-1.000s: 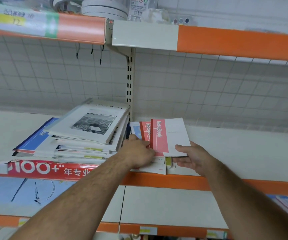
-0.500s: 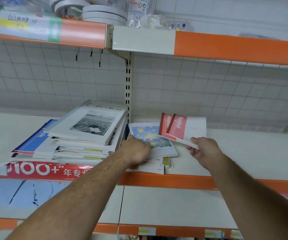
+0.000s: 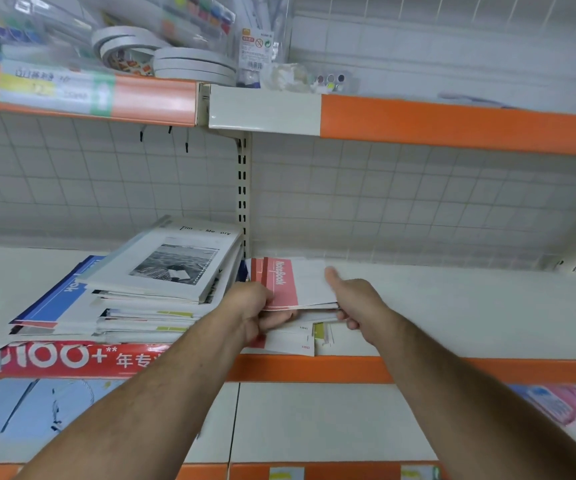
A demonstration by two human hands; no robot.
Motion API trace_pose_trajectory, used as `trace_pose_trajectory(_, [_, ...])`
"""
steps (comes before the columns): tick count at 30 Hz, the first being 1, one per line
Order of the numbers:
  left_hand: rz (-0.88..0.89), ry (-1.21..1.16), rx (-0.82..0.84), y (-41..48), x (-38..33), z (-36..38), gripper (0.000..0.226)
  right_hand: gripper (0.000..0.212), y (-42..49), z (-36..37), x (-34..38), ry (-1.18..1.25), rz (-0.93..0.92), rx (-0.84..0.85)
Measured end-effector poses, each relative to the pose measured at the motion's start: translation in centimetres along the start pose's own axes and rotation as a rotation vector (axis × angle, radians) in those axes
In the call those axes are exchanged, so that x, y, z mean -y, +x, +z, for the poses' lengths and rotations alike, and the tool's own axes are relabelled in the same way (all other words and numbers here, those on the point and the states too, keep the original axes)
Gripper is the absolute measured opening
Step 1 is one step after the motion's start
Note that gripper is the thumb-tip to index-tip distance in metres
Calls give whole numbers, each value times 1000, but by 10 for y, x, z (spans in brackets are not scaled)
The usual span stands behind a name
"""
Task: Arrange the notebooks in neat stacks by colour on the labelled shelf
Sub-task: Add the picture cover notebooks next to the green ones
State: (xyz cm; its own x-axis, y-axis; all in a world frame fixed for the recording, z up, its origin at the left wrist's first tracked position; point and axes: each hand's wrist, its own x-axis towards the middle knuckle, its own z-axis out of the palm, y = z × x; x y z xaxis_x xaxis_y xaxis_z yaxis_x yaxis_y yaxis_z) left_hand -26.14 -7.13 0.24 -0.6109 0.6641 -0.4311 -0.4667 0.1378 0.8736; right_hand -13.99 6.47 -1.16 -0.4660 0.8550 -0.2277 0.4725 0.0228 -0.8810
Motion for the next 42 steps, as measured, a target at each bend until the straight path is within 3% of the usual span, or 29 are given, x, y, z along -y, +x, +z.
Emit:
trace_pose_trajectory(2, [-13,-12,-18,-1,1,-3,19,51,10,0,-6,-94,37,-143])
trace_pose_trajectory(3, [-16,-1,-25,-2,2,-4,19,42,14,0,-10,-116,69,-149])
trace_pose_trajectory(6, [-22,9,-34,-2,2,-8,19,13,14,2,-18,-63,138,21])
trace_pose_trajectory(9, [-34,31,-53,0,5,-10,19,16,11,4,-21,-2,135,95])
trace_pose_trajectory(14, [-29,69,-41,0,8,-7,20,23,15,0,-18,29,169,-82])
trace_pose_trajectory(18, [-39,65,-27,-2,6,-7,18,23,-9,-15,-14,125,146,122])
trace_pose_trajectory(20, [-33,71,-29,-1,7,-6,20,24,-17,-19,-14,89,129,142])
trace_pose_trajectory(32, [24,61,85,-17,14,13,30,24,-42,-88,-57,394,51,-556])
trace_pose_trajectory(42, [30,56,40,-41,29,11,29,24,-66,-94,-54,462,65,-617])
